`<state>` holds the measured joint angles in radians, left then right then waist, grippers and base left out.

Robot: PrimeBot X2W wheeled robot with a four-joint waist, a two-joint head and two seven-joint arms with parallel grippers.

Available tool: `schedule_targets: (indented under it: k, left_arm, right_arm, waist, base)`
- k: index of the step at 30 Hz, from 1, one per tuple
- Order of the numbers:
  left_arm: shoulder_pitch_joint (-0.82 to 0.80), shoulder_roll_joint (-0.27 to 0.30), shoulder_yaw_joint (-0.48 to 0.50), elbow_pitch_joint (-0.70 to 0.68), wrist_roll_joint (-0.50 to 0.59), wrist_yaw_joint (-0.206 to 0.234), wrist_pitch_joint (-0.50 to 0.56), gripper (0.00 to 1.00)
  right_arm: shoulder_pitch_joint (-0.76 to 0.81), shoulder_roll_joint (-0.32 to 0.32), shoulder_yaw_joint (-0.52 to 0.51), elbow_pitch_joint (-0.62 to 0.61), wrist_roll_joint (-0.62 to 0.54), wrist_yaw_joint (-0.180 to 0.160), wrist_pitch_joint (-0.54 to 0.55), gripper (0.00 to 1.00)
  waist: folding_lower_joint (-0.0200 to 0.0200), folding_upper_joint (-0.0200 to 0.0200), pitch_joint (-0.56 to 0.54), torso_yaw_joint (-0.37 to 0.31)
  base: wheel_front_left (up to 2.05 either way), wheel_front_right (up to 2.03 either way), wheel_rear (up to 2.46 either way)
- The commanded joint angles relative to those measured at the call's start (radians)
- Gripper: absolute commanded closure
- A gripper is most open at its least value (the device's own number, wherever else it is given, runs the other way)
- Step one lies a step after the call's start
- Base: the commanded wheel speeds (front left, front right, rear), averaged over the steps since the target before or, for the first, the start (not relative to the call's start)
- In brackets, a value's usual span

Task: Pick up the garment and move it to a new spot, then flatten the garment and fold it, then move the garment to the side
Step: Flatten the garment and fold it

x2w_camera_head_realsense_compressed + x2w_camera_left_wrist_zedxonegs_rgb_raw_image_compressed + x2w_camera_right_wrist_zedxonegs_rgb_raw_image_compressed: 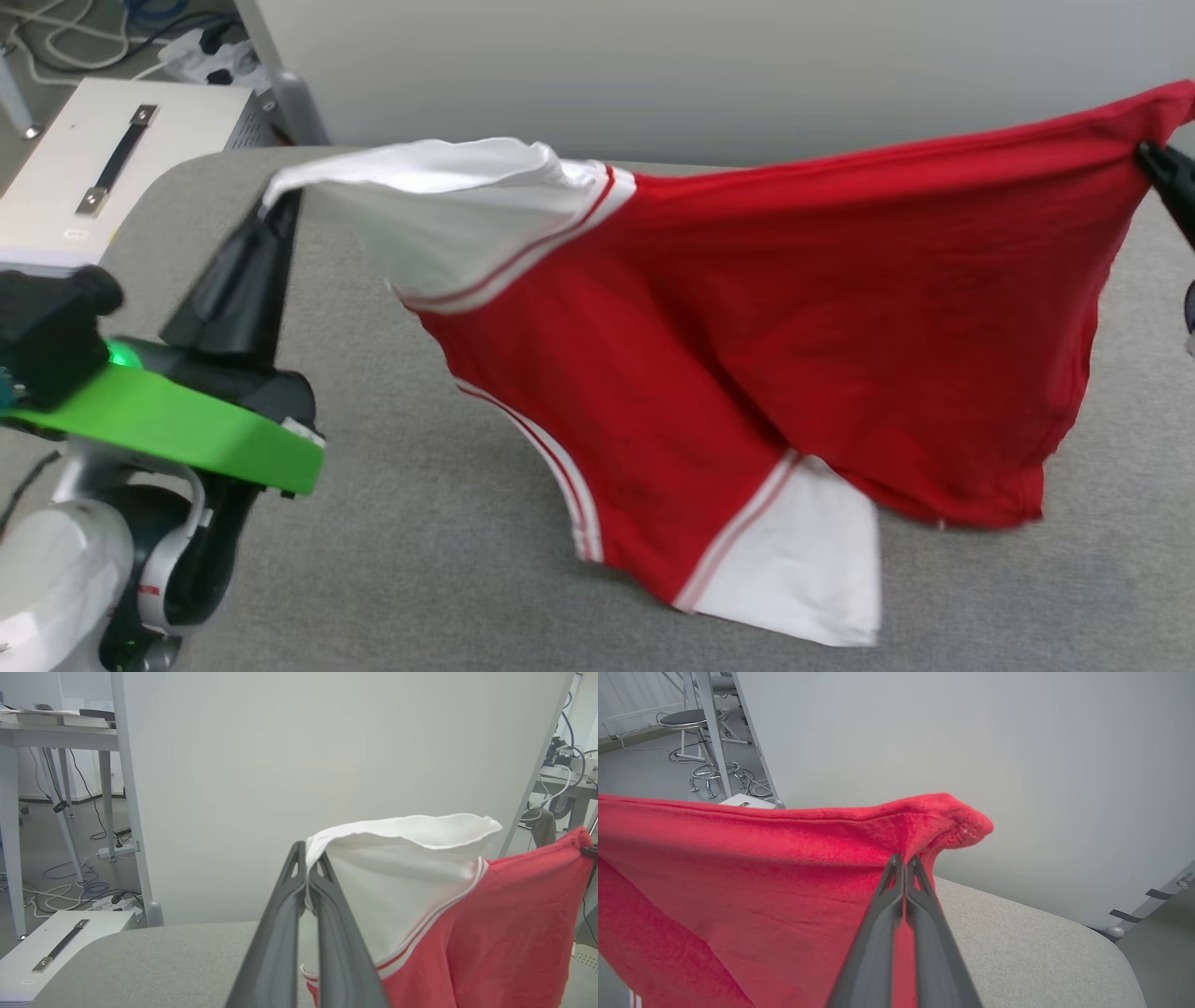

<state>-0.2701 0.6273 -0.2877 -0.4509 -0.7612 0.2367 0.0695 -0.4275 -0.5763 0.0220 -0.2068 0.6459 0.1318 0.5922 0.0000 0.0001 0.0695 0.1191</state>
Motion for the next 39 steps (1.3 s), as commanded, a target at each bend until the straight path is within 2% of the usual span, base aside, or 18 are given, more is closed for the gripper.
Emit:
schedule_targets:
  k: [1,12,22,30,35,39]
  left_arm:
    - [-0.03,0.007,0.02,-0.014,0.017,0.01,-0.018,1.0]
    - [-0.147,0.021,0.124,-0.102,0.053,0.017,-0.108,1.0]
    - [-0.246,0.049,0.177,-0.119,0.051,0.003,-0.121,1.0]
    - [-0.361,0.107,0.172,-0.07,0.048,-0.038,-0.062,1.0]
    - [-0.465,0.15,0.156,-0.022,0.06,-0.08,-0.025,1.0]
    - [-0.588,0.178,0.139,0.026,0.071,-0.12,0.005,1.0]
  right_arm:
    - [0.016,0.0,-0.015,-0.023,-0.003,-0.001,-0.007,1.0]
    - [0.012,0.032,-0.089,-0.137,-0.022,-0.001,-0.034,1.0]
    - [-0.043,0.033,-0.103,-0.135,-0.053,-0.001,-0.111,1.0]
    - [-0.144,-0.001,-0.077,-0.084,-0.108,-0.001,-0.18,1.0]
    - [-0.245,-0.036,-0.031,-0.024,-0.167,-0.001,-0.231,1.0]
    - [-0.362,-0.033,-0.003,0.041,-0.193,-0.001,-0.267,1.0]
  waist:
    - [0.0,-0.0001,-0.031,-0.037]
    - [0.0,-0.0001,-0.04,-0.08]
    - [0.0,-0.0001,0.011,-0.106]
    - [0.0,-0.0001,0.129,-0.119]
    - [0.0,-0.0001,0.229,-0.122]
    - [0.0,-0.0001,0.318,-0.122]
  base:
    - [0.0,0.0,0.0]
    - [0.0,0.0,0.0]
    - [0.0,0.0,0.0]
    - [0.0,0.0,0.0]
    - [0.0,0.0,0.0]
    - [0.0,0.0,0.0]
